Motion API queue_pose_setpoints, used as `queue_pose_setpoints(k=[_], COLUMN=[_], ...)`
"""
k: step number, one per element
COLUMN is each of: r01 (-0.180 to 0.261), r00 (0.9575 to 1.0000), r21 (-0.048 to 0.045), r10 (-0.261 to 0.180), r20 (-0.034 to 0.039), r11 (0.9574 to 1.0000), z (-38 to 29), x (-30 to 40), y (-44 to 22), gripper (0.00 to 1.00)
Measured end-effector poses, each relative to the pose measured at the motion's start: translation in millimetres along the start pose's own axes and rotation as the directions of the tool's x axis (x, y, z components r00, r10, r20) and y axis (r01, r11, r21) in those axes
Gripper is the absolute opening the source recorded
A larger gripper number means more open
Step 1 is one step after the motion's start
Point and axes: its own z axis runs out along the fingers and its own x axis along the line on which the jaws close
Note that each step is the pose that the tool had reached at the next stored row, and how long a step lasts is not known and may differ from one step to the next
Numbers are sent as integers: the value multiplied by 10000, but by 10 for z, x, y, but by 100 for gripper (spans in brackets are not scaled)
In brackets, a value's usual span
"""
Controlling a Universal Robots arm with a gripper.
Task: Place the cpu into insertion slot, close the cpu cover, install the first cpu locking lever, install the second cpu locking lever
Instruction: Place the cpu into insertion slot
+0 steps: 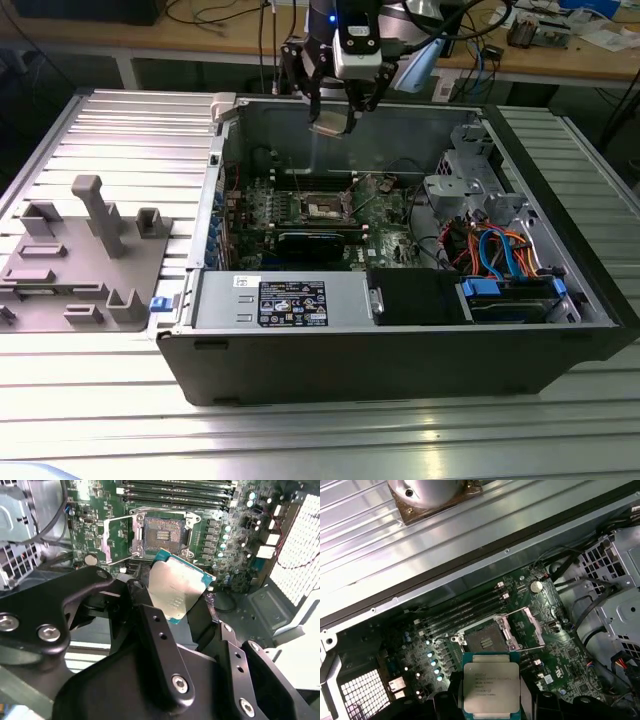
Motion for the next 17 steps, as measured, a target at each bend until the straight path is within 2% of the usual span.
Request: queue_pose_setpoints(k=[2,12,17], r01=[-140,-177,-845], r00=[9999,9998,9964], r21=[4,6,-5], r10=[140,177,845], r20=[15,19,72], r11=[9999,9998,9964], z=[0,0,5], x=[0,0,0], y=[0,0,0], gripper=[54,54,54])
